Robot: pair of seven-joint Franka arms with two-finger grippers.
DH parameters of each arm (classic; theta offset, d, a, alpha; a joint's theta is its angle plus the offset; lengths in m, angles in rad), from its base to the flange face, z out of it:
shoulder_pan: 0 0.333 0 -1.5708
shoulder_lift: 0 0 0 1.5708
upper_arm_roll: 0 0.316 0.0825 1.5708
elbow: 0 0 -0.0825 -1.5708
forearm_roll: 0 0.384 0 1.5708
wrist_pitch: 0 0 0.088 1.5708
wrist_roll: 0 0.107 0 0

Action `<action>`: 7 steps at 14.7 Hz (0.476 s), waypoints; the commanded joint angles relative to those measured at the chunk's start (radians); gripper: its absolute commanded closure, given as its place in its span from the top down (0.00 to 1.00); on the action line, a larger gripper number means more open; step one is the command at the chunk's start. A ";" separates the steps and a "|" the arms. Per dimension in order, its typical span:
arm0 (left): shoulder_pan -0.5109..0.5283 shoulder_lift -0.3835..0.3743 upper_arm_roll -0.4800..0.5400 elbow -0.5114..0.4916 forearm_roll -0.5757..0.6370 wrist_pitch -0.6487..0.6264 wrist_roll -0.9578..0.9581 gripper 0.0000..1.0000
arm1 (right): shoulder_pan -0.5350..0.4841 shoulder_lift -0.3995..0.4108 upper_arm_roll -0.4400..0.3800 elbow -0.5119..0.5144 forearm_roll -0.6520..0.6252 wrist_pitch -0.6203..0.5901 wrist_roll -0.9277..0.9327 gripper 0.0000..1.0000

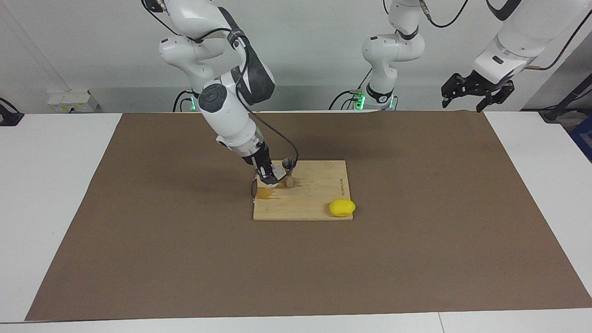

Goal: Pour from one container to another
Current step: 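Lift the glass cup with the right gripper over the dark cup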

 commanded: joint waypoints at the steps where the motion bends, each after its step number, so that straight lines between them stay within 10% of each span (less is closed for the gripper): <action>1: -0.004 -0.027 -0.009 -0.037 0.014 0.027 -0.005 1.00 | -0.001 -0.013 -0.006 0.020 -0.055 -0.037 0.019 0.08; 7: 0.004 -0.036 -0.014 -0.055 0.011 0.025 -0.016 1.00 | 0.044 -0.047 -0.006 0.020 -0.179 -0.078 0.048 0.07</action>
